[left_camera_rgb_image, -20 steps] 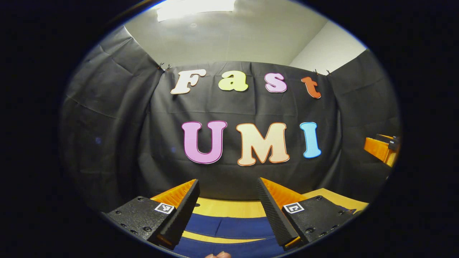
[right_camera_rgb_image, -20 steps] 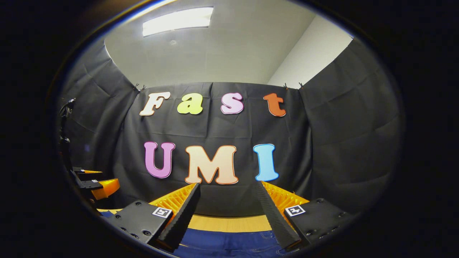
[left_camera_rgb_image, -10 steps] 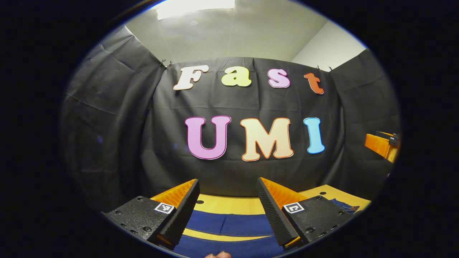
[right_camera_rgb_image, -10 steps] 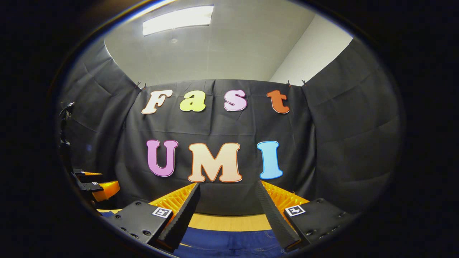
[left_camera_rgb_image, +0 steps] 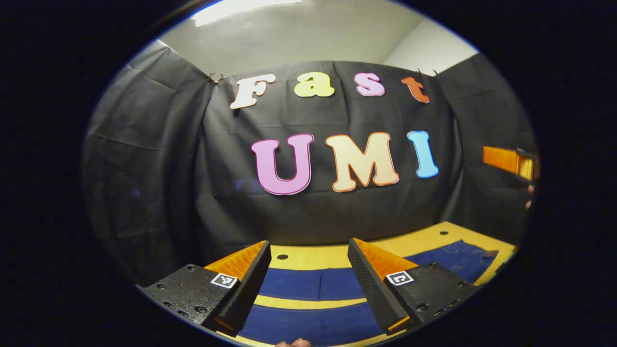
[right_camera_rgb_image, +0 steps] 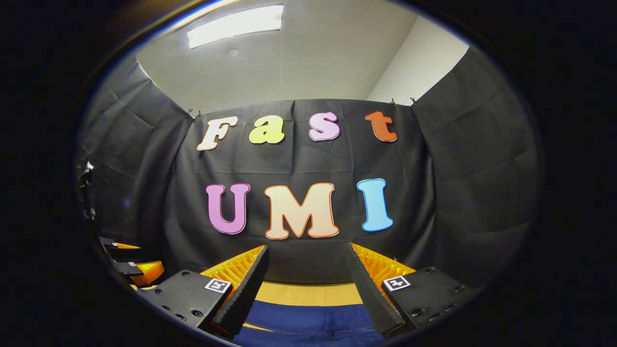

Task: Grasp the waist and the cuffs of the jeans and fold them to make the two legs overlap; first hold the waist and fold one-third of the jeans toward the cuffs, then hold the cuffs and fold the remaining one-third in the same direction to finish folding.

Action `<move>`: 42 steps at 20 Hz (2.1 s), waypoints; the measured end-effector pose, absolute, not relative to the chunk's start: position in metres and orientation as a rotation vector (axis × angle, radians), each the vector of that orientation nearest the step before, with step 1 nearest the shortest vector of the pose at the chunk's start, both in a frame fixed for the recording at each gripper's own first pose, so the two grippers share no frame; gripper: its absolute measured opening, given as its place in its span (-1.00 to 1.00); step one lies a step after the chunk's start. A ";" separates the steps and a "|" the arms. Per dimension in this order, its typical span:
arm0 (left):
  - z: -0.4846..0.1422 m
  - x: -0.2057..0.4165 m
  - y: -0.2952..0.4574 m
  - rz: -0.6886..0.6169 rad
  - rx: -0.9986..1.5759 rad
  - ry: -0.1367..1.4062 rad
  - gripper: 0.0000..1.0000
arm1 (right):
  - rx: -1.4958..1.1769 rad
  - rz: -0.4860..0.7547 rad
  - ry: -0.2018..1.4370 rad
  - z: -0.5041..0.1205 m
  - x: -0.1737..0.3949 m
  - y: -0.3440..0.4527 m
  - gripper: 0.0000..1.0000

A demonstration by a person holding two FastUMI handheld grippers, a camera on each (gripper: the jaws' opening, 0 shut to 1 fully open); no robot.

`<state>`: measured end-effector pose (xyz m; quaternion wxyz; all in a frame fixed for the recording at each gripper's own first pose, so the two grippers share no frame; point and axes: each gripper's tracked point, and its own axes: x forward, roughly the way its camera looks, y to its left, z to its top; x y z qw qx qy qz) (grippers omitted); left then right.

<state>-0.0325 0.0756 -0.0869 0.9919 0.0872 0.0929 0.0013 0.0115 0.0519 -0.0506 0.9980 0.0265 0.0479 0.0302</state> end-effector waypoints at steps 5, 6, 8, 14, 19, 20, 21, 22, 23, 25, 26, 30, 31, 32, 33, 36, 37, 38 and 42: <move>-0.141 -0.063 0.129 -0.009 0.363 0.322 0.92 | 0.046 0.048 0.120 -0.068 0.005 0.062 1.00; -0.152 -0.068 0.139 -0.018 0.404 0.349 0.91 | 0.043 0.045 0.126 -0.071 0.002 0.064 1.00; -0.173 -0.079 0.157 -0.040 0.488 0.407 0.90 | 0.037 0.036 0.140 -0.078 0.001 0.066 1.00; -0.238 -0.112 0.191 -0.193 0.705 0.574 0.90 | 0.003 0.024 0.164 -0.090 -0.004 0.076 0.96; -0.288 -0.132 0.220 -0.338 0.920 0.721 0.91 | -0.029 0.015 0.182 -0.097 -0.009 0.078 1.00; -0.296 -0.137 0.226 -0.369 0.964 0.749 0.90 | -0.031 0.010 0.188 -0.100 -0.010 0.077 1.00; -0.306 -0.142 0.231 -0.402 1.004 0.777 0.92 | -0.033 0.005 0.195 -0.102 -0.011 0.076 0.96; -0.314 -0.146 0.235 -0.430 1.040 0.796 0.92 | -0.036 -0.001 0.200 -0.104 -0.012 0.074 0.96; -0.321 -0.151 0.240 -0.452 1.073 0.812 0.91 | -0.041 -0.007 0.204 -0.105 -0.013 0.072 0.96; -0.332 -0.154 0.242 -0.490 1.109 0.840 0.90 | -0.049 -0.021 0.209 -0.106 -0.016 0.067 0.96; -0.338 -0.155 0.241 -0.507 1.115 0.850 0.90 | -0.054 -0.028 0.211 -0.107 -0.018 0.065 0.96; -0.355 -0.148 0.241 -0.552 1.119 0.865 1.00 | -0.077 -0.064 0.216 -0.105 -0.022 0.051 1.00; -0.357 -0.145 0.241 -0.558 1.114 0.869 0.85 | -0.081 -0.074 0.216 -0.104 -0.023 0.048 0.97; -0.360 -0.140 0.240 -0.566 1.110 0.873 0.84 | -0.087 -0.084 0.218 -0.105 -0.024 0.045 0.96; -0.363 -0.137 0.240 -0.577 1.109 0.872 0.80 | -0.093 -0.095 0.223 -0.105 -0.026 0.040 0.96; -0.368 -0.125 0.238 -0.622 1.147 0.869 0.73 | -0.110 -0.132 0.236 -0.108 -0.031 0.027 0.96; -0.372 -0.120 0.237 -0.644 1.166 0.865 0.72 | -0.111 -0.146 0.237 -0.107 -0.034 0.022 0.96; -0.377 -0.119 0.237 -0.669 1.181 0.885 0.62 | -0.109 -0.160 0.236 -0.108 -0.037 0.017 0.97; -0.393 -0.134 0.233 -0.745 1.092 1.043 -0.45 | -0.140 -0.184 0.263 -0.114 -0.044 -0.003 1.00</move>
